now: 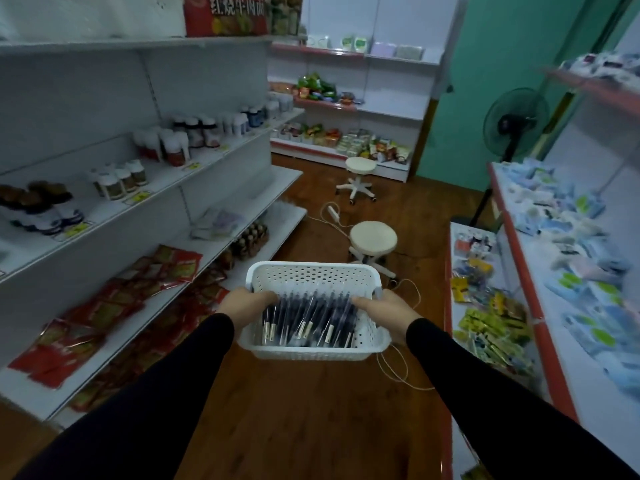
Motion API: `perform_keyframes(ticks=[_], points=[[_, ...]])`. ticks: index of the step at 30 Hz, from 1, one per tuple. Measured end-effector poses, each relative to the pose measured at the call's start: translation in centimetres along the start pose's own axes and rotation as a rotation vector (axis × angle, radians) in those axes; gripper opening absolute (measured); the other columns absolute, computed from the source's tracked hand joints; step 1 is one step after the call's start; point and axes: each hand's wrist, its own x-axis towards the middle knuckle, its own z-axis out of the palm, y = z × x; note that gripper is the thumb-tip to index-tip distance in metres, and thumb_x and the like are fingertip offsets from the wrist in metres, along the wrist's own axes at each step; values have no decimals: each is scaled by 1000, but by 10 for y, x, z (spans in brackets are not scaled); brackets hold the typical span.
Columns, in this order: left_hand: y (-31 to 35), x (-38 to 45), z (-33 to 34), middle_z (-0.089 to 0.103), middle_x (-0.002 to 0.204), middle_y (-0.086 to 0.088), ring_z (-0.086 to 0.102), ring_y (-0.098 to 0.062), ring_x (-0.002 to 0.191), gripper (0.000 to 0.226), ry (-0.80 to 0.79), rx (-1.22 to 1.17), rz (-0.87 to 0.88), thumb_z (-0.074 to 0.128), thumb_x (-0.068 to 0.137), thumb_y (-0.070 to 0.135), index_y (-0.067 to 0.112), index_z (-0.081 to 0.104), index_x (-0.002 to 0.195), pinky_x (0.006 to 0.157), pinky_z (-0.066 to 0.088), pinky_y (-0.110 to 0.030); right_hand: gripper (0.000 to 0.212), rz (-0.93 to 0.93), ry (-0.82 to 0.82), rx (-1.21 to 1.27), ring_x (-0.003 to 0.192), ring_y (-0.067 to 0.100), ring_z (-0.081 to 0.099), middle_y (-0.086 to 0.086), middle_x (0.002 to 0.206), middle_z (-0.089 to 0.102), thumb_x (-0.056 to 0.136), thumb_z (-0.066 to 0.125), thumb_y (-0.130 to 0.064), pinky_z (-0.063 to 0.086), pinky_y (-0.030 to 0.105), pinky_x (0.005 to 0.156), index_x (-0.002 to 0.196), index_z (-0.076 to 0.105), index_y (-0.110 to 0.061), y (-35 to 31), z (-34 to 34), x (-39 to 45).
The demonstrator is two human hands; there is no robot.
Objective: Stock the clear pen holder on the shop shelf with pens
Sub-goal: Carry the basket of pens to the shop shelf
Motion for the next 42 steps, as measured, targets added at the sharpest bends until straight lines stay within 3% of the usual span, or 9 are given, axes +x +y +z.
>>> perform_keyframes(ticks=[3, 10, 14, 20, 25, 30, 34, 39, 42], points=[[20, 49, 5, 70, 98, -12, 67, -27, 90, 28, -15, -32, -12, 70, 78, 26, 9, 64, 100, 81, 56, -40, 35, -14, -14, -19, 102, 21, 67, 1, 111, 70, 87, 65, -33, 52, 45, 96, 119, 61, -19, -18, -9, 50], [85, 172, 8, 72, 93, -10, 69, -23, 83, 27, -59, -32, 1, 69, 82, 22, 7, 65, 105, 64, 53, -31, 25, -32, -27, 23, 103, 18, 68, -2, 113, 71, 94, 61, -25, 52, 42, 96, 119, 60, -24, -70, -35, 163], [123, 234, 14, 70, 93, -9, 66, -19, 82, 25, -62, -15, 18, 67, 85, 21, 7, 63, 105, 56, 48, -24, 20, -44, 3, 55, 97, 17, 70, 0, 108, 73, 96, 59, -21, 56, 34, 84, 115, 63, -23, -99, -52, 222], [170, 334, 28, 67, 92, -4, 62, -15, 82, 24, -31, 29, 27, 70, 84, 24, 12, 63, 103, 59, 46, -24, 21, -13, -11, 78, 97, 20, 71, 3, 106, 74, 94, 60, -17, 55, 44, 91, 115, 64, -19, -129, -82, 330], [204, 419, 48, 70, 91, -7, 66, -22, 87, 23, 55, 36, -8, 73, 79, 28, 13, 66, 95, 78, 56, -37, 26, -10, -48, 47, 94, 21, 72, 5, 105, 74, 92, 63, -21, 56, 45, 90, 117, 63, -15, -154, -115, 432], [245, 489, 61, 69, 95, -8, 65, -22, 89, 31, 84, -3, -53, 74, 77, 31, 11, 66, 99, 74, 55, -34, 27, -19, -119, 8, 101, 21, 69, 2, 108, 73, 90, 64, -23, 53, 45, 96, 117, 64, -19, -189, -151, 519], [277, 547, 66, 70, 93, -8, 66, -22, 88, 20, 88, -43, -52, 71, 81, 24, 12, 66, 96, 80, 56, -38, 25, -13, -138, -23, 101, 20, 69, 0, 107, 74, 89, 66, -27, 52, 45, 98, 113, 65, -21, -219, -167, 587], [307, 636, 67, 73, 90, -6, 69, -22, 87, 23, 91, -44, -42, 71, 79, 30, 16, 66, 97, 84, 56, -41, 17, -10, -118, -69, 103, 18, 64, 0, 110, 70, 91, 64, -26, 49, 38, 98, 108, 64, -22, -250, -176, 677], [326, 691, 64, 72, 91, -6, 69, -22, 87, 23, 64, -28, -8, 70, 80, 30, 15, 67, 97, 85, 56, -42, 16, 1, -84, -79, 99, 21, 68, 1, 104, 73, 90, 66, -28, 53, 43, 95, 105, 66, -23, -266, -179, 734]])
